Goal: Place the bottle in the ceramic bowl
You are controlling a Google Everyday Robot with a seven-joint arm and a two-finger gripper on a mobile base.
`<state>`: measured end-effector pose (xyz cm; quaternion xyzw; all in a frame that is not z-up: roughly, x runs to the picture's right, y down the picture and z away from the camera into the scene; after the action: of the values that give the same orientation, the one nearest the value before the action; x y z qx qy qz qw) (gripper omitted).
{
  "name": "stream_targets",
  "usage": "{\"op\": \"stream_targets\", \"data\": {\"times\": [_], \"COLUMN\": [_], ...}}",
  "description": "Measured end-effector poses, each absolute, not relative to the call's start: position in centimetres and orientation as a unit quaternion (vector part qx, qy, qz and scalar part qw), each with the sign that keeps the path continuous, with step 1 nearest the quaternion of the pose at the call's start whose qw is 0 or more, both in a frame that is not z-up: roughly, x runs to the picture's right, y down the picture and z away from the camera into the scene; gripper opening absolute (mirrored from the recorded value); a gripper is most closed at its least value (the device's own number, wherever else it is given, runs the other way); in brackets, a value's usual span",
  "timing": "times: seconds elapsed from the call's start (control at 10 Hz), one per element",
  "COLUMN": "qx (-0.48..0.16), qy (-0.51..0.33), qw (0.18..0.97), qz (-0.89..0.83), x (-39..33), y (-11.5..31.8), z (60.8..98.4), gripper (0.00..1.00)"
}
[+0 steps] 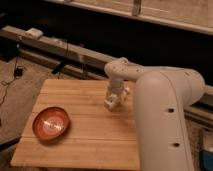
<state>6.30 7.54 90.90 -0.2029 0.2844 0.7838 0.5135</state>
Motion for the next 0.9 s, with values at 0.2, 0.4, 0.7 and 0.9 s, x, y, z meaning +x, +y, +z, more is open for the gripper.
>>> {"op": "stream_targets", "data": {"times": [0.2,0.4,0.7,0.9], "qx": [-0.207,-0.207,-0.209,-0.208], "qy": [0.281,0.281,0.286,0.293], "qw": [0.510,0.508,0.507,0.509], "qz": [0.786,0.787,0.786,0.783], "x": [6.3,6.5,6.6,6.9], "y": [7.4,7.3,7.8,8.4], "z": [91.5,91.7,92.1,92.3], "gripper": [0.65,0.65,0.65,0.65]}}
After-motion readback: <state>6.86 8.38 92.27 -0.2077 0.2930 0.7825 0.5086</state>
